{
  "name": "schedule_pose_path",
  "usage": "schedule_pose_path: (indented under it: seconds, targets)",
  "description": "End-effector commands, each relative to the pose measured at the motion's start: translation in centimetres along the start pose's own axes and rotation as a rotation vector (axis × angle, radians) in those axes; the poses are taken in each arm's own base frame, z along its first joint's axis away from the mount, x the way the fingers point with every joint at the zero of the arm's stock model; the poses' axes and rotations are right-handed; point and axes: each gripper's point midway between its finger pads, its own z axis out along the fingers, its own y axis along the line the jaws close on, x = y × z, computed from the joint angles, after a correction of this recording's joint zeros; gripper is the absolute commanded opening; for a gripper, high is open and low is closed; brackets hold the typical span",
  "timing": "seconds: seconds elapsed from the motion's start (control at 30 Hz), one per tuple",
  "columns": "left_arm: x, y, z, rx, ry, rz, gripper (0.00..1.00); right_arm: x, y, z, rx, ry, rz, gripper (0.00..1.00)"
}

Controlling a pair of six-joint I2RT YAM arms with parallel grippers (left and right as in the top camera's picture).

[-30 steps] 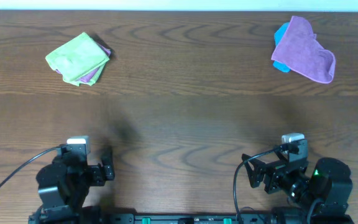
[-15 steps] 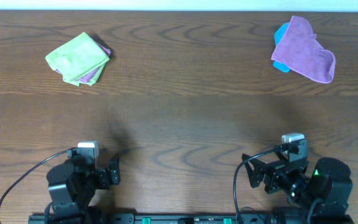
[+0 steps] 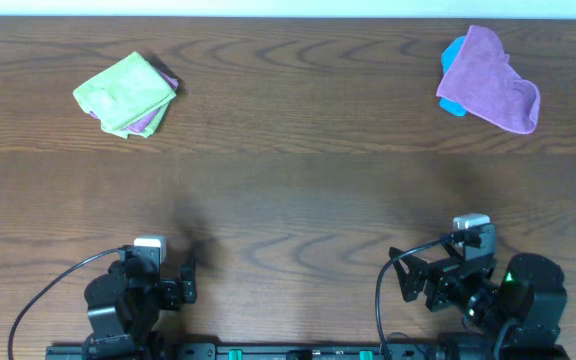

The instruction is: Fold the cloth

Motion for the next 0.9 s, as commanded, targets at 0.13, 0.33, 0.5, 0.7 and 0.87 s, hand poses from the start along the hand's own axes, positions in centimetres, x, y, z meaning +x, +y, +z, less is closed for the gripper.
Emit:
schedule_pose_path:
  seconds: [0.13,0.33,0.5,0.7,0.87]
  targets:
    - [0.8,-0.7,0.4,0.025,0.020,0.137,0.95,0.0,-0.1,0.0,0.004,-0.003,0.011,0.99]
    - [1.0,-0.6,0.5,0.004,0.031,0.211,0.95,0.0,-0.1,0.0,0.004,-0.003,0.011,0.99]
    - [1.1,0.9,0.4,-0.087,0.043,0.215,0.95,0.0,-0.1,0.0,0.004,-0.003,0.011,0.99]
    - [1.1,2.8,0.2,-0.197,0.049,0.174,0.95,0.0,-0.1,0.0,0.004,-0.003,0.011,0.99]
    - [1.0,3.4,0.1,-0.233,0.045,0.122,0.95,0.0,-0.1,0.0,0.004,-0.003,0.011,0.99]
